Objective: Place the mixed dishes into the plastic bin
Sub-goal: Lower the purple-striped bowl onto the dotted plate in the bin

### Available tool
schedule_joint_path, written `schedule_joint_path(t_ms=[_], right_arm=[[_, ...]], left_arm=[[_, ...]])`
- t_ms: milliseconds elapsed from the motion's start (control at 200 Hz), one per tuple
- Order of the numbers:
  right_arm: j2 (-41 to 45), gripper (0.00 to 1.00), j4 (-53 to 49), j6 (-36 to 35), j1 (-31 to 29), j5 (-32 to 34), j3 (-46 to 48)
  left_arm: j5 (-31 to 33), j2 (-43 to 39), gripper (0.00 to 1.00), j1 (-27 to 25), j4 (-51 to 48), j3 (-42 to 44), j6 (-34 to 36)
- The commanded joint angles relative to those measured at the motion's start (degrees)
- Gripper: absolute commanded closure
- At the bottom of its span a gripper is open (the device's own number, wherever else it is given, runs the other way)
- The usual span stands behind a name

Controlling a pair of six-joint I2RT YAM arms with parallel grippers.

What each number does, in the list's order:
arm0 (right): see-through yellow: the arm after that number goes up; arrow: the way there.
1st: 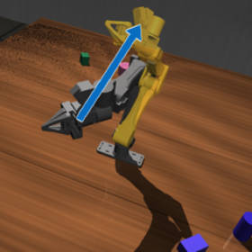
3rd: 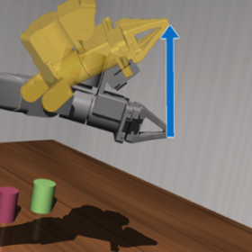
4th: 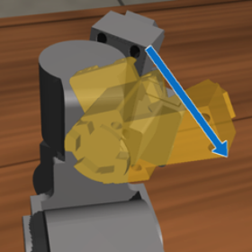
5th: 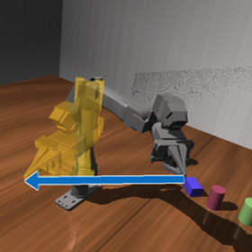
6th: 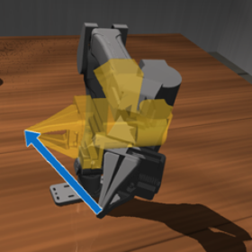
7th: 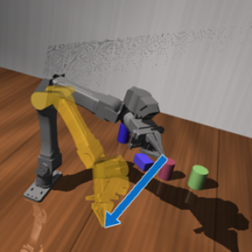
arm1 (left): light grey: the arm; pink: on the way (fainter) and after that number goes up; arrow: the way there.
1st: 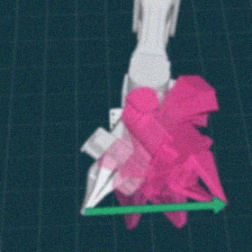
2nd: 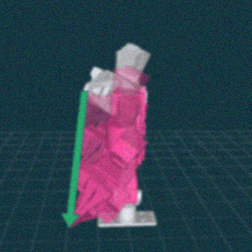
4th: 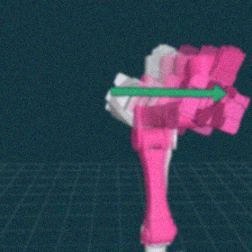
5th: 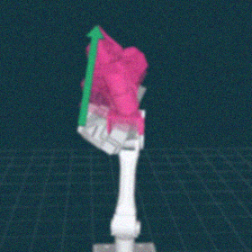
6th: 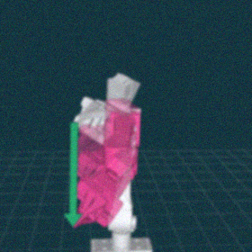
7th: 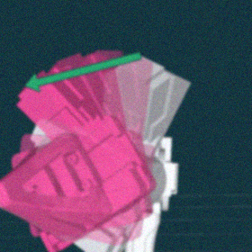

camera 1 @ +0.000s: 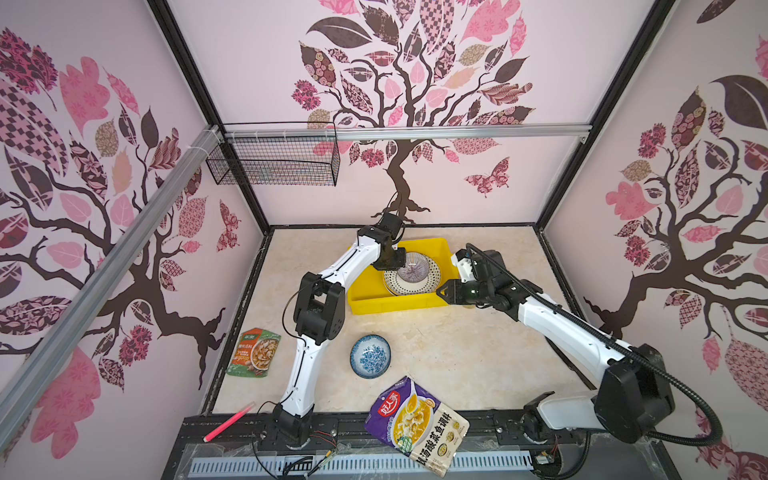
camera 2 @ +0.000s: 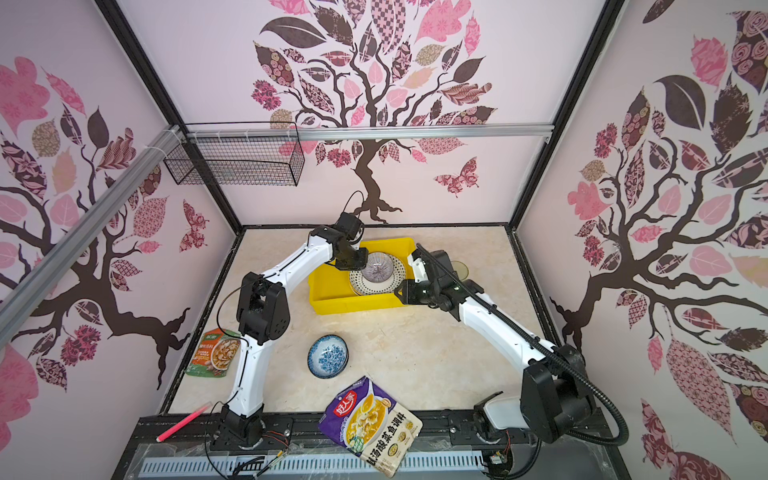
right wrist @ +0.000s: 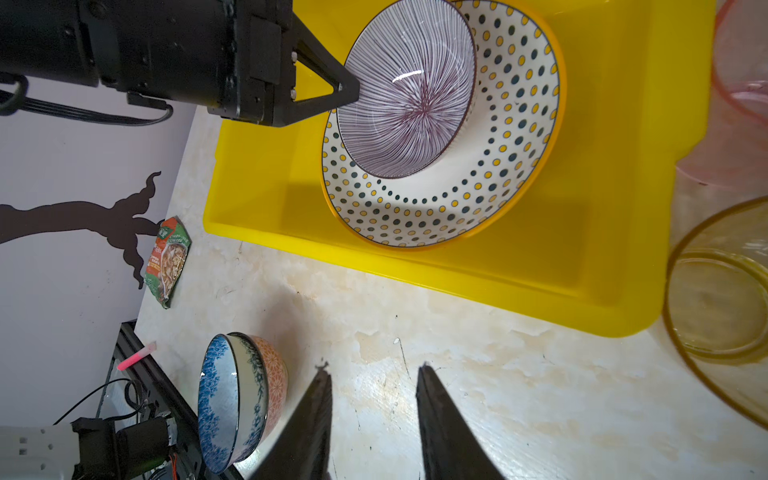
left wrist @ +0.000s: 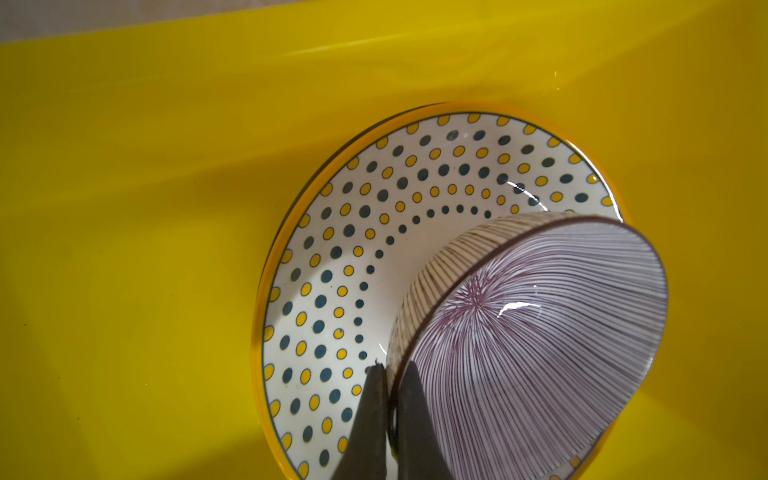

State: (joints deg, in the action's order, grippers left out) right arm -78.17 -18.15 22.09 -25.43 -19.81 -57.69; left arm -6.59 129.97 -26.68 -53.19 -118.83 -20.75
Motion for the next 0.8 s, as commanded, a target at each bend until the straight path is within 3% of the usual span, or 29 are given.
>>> schedule_joint_path(t_ms=[0, 310, 795], right_arm=[[1.5, 0.63, 0.0, 0.4, -0.2, -0.9, -0.5], [0.9, 0.63, 0.1, 1.0, -0.3, -1.8, -0.8], [0.4, 0.63, -0.1, 1.4, -0.3, -3.5, -1.3]], left_arm=[[0.0, 0.9, 0.95, -0.2, -0.2, -2.6, 0.0], [-0.1, -0.1, 0.83, -0.1, 0.3, -1.9, 0.2], [-1.8, -3.2, 0.78, 0.3, 1.4, 0.0, 0.0]])
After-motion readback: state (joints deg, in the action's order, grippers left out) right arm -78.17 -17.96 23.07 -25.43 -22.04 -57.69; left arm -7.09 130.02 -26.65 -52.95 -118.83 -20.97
